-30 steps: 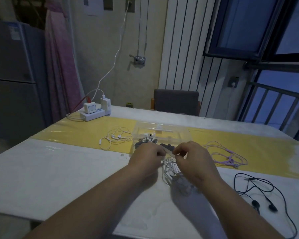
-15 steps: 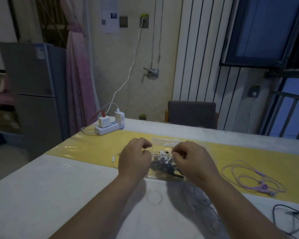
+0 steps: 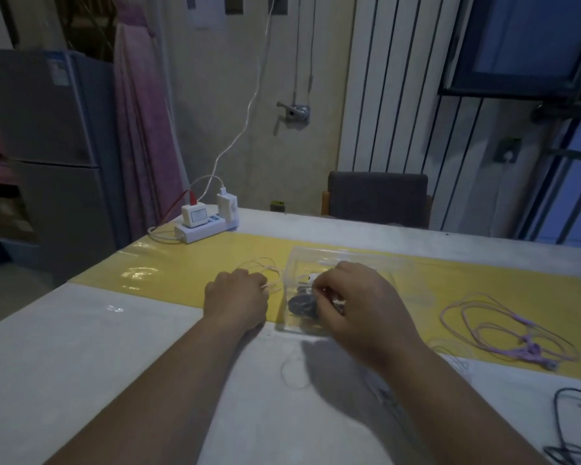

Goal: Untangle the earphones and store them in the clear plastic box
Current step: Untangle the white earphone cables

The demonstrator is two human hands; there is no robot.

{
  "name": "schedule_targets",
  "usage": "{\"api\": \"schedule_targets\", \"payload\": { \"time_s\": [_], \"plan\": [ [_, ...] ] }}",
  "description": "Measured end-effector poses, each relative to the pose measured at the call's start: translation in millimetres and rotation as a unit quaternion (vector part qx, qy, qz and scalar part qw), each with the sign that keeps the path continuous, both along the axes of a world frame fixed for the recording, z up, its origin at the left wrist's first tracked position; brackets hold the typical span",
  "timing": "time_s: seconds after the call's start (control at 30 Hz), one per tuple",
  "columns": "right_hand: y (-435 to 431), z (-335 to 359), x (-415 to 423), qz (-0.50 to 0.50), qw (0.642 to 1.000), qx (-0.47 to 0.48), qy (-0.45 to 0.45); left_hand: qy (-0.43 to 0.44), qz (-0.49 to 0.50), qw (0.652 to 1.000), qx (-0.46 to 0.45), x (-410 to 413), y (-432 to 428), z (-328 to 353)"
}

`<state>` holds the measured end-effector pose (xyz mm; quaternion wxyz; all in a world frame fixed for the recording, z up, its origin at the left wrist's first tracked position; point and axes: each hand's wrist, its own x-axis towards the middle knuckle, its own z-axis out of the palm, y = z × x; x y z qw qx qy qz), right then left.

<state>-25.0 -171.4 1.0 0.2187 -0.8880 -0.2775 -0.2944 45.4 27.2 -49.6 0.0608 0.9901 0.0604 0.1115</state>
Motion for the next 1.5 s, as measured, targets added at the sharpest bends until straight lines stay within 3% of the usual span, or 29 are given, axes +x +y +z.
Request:
{"api": "schedule_targets", "payload": {
  "time_s": [0.2, 0.3, 0.43, 0.63, 0.7, 0.83, 1.03, 1.13, 1.3, 1.4, 1.5],
  "plan": [
    [-3.3, -0.3, -5.9, 0.013, 1.0, 0.025, 0.004, -0.028, -0.023, 0.997, -0.07, -11.4, -1.0, 9.0],
    [-9.2, 1.7, -11.5, 0.016, 0.998, 0.062, 0.011, -0.047, -0.046, 0.981, -0.181, -26.0, 6.6, 30.9],
    [-12.2, 3.8, -15.0, 0.023, 0.985, 0.165, 0.043, -0.085, -0.078, 0.924, -0.364, -52.4, 17.4, 65.7],
    [-10.1, 1.3, -16.7, 0.067, 0.959, 0.248, 0.121, 0.042, -0.165, 0.826, -0.538, -85.0, 12.1, 101.5],
    [-11.6, 2.5, -19.1, 0.11, 0.942, 0.259, 0.182, 0.08, -0.226, 0.79, -0.565, -93.2, 6.4, 108.4],
    [-8.6, 1.1, -19.9, 0.164, 0.905, 0.292, 0.262, 0.116, -0.316, 0.756, -0.561, -89.7, -5.6, 112.4],
    [-13.6, 12.4, -21.4, 0.152, 0.873, 0.388, 0.253, 0.073, -0.272, 0.708, -0.647, -59.9, -13.2, 90.7],
    [-12.4, 16.4, -23.8, 0.164, 0.845, 0.43, 0.274, 0.054, -0.258, 0.709, -0.654, -58.5, -15.0, 72.4],
    [-17.8, 18.1, -18.6, 0.146, 0.849, 0.443, 0.25, 0.06, -0.277, 0.705, -0.65, -64.0, -18.6, 68.6],
    [-18.0, 17.8, -18.4, 0.136, 0.849, 0.44, 0.258, 0.05, -0.3, 0.718, -0.625, -67.4, -18.9, 70.6],
    [-15.3, 18.1, -19.9, 0.145, 0.841, 0.447, 0.267, 0.049, -0.327, 0.764, -0.554, -70.2, -22.6, 71.3]
  ]
}}
